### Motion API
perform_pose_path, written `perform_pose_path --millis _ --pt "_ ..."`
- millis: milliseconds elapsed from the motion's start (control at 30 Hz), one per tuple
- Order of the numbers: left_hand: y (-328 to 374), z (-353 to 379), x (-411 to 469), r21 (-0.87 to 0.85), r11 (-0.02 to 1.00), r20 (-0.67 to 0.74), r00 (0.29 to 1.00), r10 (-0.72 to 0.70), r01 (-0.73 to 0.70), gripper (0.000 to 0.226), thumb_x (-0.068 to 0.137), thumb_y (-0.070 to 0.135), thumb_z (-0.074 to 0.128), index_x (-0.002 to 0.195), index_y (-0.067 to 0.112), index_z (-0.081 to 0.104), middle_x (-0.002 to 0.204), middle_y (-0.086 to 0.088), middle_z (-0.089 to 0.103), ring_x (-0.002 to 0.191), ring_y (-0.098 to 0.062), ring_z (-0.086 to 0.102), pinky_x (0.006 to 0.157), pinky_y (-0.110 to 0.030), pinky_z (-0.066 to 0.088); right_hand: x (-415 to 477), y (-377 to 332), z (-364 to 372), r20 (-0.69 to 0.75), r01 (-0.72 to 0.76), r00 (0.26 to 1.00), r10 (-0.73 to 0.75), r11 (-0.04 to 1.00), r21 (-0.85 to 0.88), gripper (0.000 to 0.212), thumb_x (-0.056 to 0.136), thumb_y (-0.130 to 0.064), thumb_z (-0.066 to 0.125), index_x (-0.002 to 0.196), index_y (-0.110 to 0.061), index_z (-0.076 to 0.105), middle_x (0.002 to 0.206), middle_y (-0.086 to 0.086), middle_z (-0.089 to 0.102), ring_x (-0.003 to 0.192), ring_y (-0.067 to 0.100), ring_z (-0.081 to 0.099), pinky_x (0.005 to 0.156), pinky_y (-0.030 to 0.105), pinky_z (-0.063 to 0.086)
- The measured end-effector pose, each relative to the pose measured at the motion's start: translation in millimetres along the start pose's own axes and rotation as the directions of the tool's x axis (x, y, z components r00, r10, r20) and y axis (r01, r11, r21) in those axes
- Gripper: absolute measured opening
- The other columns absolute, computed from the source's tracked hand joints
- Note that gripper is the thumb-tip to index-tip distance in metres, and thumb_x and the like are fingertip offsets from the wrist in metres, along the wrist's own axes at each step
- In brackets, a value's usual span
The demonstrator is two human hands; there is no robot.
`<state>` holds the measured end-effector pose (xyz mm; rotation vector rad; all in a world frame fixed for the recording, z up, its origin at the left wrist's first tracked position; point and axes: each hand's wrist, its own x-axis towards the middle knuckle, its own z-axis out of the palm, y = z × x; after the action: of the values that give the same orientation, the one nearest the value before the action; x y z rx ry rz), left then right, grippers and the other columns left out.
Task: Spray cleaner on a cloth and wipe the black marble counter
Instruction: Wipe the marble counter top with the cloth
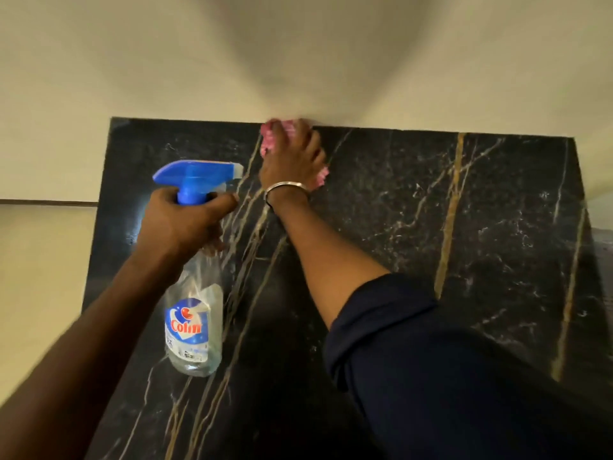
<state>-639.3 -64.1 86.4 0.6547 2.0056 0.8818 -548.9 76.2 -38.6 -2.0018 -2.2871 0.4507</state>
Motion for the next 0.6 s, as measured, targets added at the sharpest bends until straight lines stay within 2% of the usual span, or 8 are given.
perform_pose_path --millis 67,167,367,500,600 --pt "-4 -18 4 0.007 1.0 -0.042 0.999 -0.006 0.006 0.024 0.083 0.03 0.075 0.086 0.01 0.063 0.06 -0.004 0.062 0.047 -0.015 0.061 0.046 -0.026 0.05 -6 -40 10 0.055 0.15 0.987 -0.149 0.989 -0.015 0.062 0.086 -0.04 0.057 0.144 -0.037 0.036 0.157 0.006 0.024 0.143 0.037 0.019 0.113 0.052 0.019" --pt "-9 -37 7 0.025 1.0 -0.092 0.996 -0.012 0.014 0.024 0.085 0.028 0.074 0.089 0.007 0.063 0.061 -0.006 0.06 0.045 -0.014 0.059 0.052 -0.031 0.051 -11 -74 20 0.106 0.361 0.929 -0.355 0.932 -0.042 0.058 0.087 -0.038 0.054 0.143 -0.036 0.039 0.157 0.005 0.025 0.142 0.034 0.021 0.112 0.05 0.021" --pt "-13 -42 11 0.035 0.999 -0.087 0.996 -0.033 0.036 0.035 0.085 0.028 0.074 0.103 -0.001 0.065 0.064 -0.007 0.061 0.048 -0.017 0.059 0.051 -0.03 0.052 0 -57 15 0.127 0.498 0.865 -0.485 0.86 -0.107 0.056 0.09 -0.041 0.047 0.145 -0.036 0.037 0.157 0.002 0.026 0.141 0.03 0.023 0.109 0.048 0.023" --pt "-11 -25 10 0.004 1.0 -0.023 0.999 -0.03 0.03 0.037 0.086 0.028 0.072 0.108 -0.001 0.063 0.066 -0.006 0.061 0.049 -0.014 0.061 0.052 -0.029 0.053 17 11 -4 0.078 0.413 0.91 -0.407 0.906 -0.091 0.055 0.088 -0.041 0.045 0.142 -0.039 0.041 0.154 -0.001 0.031 0.136 0.029 0.029 0.105 0.048 0.028" --pt "-2 -3 5 -0.003 0.999 0.035 0.999 -0.033 0.033 0.036 0.086 0.027 0.072 0.109 0.0 0.063 0.068 -0.007 0.062 0.047 -0.011 0.061 0.055 -0.032 0.054 23 96 -23 0.011 0.305 0.952 -0.306 0.946 -0.113 0.055 0.084 -0.041 0.046 0.14 -0.039 0.045 0.152 -0.002 0.036 0.133 0.03 0.034 0.1 0.045 0.03"
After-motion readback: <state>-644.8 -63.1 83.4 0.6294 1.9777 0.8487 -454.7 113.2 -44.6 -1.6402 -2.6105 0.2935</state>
